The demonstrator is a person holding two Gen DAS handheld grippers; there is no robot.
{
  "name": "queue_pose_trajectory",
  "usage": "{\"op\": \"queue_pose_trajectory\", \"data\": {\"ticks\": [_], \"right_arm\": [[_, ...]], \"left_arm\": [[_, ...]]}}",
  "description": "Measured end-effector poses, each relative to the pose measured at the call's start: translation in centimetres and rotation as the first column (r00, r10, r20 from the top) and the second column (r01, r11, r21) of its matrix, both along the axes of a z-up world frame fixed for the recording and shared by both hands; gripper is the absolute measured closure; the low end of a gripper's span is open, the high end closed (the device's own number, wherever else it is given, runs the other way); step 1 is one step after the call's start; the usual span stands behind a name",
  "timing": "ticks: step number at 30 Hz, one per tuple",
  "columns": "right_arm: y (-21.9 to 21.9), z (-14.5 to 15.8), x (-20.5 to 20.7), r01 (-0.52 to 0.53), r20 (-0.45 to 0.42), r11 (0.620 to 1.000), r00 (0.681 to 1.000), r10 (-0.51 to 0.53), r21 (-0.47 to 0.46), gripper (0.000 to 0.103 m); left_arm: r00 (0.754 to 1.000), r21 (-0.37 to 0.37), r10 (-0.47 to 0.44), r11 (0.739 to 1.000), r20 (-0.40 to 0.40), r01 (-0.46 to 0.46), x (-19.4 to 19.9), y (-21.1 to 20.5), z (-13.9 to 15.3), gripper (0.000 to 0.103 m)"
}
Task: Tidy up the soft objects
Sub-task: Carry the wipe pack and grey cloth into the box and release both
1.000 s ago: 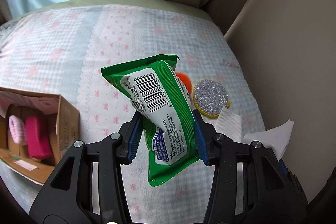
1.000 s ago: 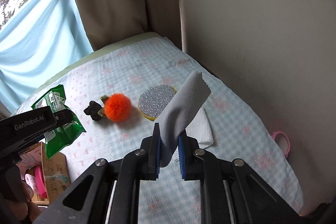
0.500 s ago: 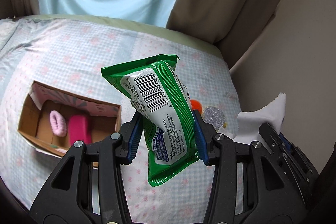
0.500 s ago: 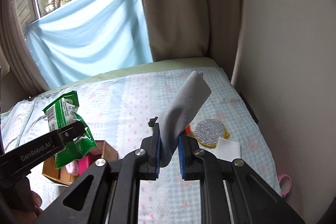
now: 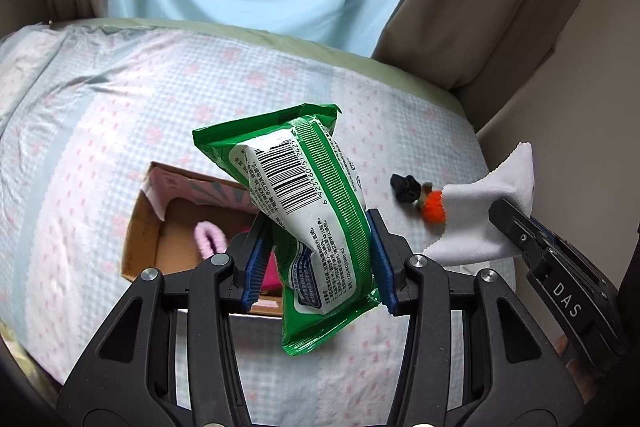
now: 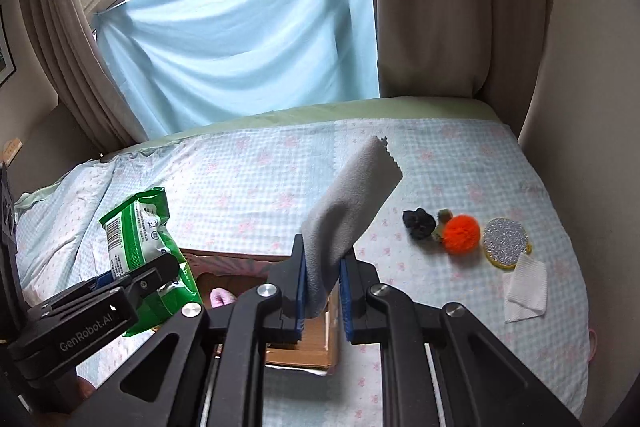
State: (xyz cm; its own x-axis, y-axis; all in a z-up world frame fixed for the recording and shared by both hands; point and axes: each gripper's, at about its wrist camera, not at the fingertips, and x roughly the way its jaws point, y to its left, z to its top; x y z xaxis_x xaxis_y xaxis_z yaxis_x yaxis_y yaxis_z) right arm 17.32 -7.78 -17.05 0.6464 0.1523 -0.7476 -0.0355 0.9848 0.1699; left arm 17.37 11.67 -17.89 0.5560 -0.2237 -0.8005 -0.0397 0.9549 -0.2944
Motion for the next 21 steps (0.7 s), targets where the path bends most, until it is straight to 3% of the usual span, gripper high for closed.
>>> {"op": "queue_pose_trajectory", "data": {"ticks": [7, 11, 21], "right_arm": [[6.4, -3.2, 1.3, 0.024, -0.093, 1.0, 0.995, -0.023, 0.004, 0.09], [8.7, -5.9, 2.0, 0.024, -0.164, 1.0, 0.986, -0.025, -0.011, 0.09], [10.5, -14.3, 5.1, -0.034, -0.36, 0.999, 0.933, 0.016, -0.043, 0.09]], "left_arm": [[0.994, 0.029, -0.043, 0.999, -0.098, 0.046, 1.6, 7.2, -4.7, 0.061], [0.983, 0.036, -0.071, 0.996, -0.168, 0.078, 3.1, 8.9, -8.6, 0.061], [0.931, 0.062, -0.172, 0.977, -0.321, 0.202, 5.2, 8.9, -17.3, 0.061]]}}
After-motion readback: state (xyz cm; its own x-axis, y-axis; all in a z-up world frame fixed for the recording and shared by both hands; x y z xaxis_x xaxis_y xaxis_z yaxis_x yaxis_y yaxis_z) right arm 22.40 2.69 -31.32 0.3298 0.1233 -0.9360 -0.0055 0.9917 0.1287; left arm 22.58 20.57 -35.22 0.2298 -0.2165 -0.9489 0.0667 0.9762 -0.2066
